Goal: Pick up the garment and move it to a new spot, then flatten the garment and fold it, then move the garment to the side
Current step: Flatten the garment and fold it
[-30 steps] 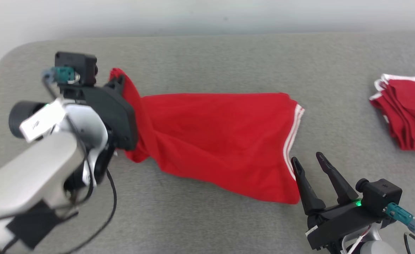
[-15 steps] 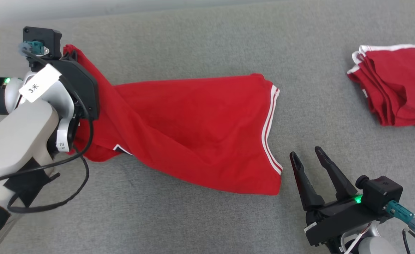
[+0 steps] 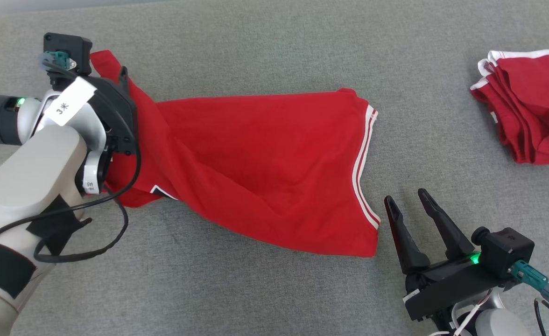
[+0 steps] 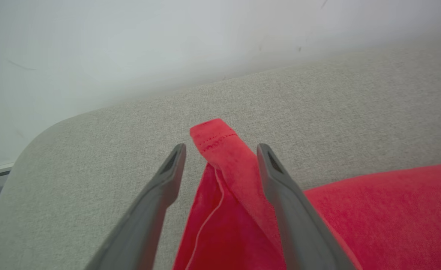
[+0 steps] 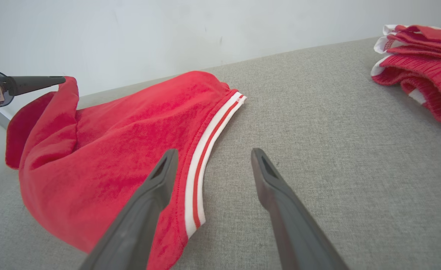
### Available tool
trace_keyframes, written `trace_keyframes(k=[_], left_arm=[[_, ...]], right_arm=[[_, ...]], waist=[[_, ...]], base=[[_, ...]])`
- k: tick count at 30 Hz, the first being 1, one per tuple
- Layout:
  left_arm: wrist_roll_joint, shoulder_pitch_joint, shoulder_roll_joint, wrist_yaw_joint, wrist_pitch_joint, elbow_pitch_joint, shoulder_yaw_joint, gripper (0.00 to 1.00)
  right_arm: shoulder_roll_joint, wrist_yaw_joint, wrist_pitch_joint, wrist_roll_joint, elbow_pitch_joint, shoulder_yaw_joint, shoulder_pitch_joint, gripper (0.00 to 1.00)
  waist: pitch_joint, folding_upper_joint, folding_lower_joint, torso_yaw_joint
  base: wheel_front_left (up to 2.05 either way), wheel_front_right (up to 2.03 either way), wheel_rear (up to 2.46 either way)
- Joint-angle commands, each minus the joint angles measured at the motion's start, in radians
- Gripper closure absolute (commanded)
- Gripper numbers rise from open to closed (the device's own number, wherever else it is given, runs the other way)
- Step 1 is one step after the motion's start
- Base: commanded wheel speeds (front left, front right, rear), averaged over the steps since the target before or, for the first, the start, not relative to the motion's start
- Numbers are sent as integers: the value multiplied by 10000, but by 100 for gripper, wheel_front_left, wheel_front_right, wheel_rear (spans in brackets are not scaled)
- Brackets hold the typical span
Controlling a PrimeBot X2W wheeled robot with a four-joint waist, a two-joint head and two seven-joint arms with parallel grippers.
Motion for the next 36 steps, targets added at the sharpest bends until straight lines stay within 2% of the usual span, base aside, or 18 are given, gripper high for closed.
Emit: trace_keyframes(k=[1,4,9,11,12,16,19,22,28,32,36], left_arm=[[-62,-132,-73,-120,-111,157,4,0],[-250,-145,-260,-190,-245,359,158,0],[-1179,94,-729,-173,-1335,251,1233,0],[-1461,214,-810,-209,-2001,139,1714,0],[-1461,214,-810,-209,-2001,139,1714,0],[-2472,575,-1134,-586,-3262,-248,2958,0],[-2587,914,-1221,-867,-3619,-659,3592,0],[-2269,1252,-1215,-994,-3701,-1317,4269,0],[-724,3128,-1437,-1043,-3710,-3659,6832,0],[281,4719,-1714,-1592,-3709,-5019,7976,0],[1211,6028,-1852,-2181,-3705,-5829,8345,0]], right_arm=[[-22,-2,22,-92,5,-18,-66,0],[-22,-2,42,-104,26,-37,-46,0],[-22,-2,72,-86,57,-103,15,0],[-21,-2,86,-69,59,-121,31,0],[-21,-2,86,-69,59,-121,31,0],[-24,-2,112,-50,82,-176,101,0],[-22,-2,114,-47,79,-226,133,0],[-25,-2,144,-47,57,-292,205,0],[-24,-2,195,18,49,-285,233,0],[-24,-2,207,14,57,-348,311,0],[-22,-2,231,-9,16,-403,331,0]], waist=[[-77,-1,-1,68],[-215,-1,-1,172],[-565,-1,-1,440],[-665,-1,-1,543],[-665,-1,-1,543],[-939,-1,-1,767],[-1134,-1,-1,962],[-1281,-1,-1,1162],[-1484,-1,-1,1415],[-1608,-1,-1,1564],[-1675,-1,-1,1717]], base=[[0,0,0],[0,0,0],[0,0,0],[0,0,0],[0,0,0],[0,0,0],[0,0,0],[0,0,0],[0,0,0],[0,0,0],[0,0,0]])
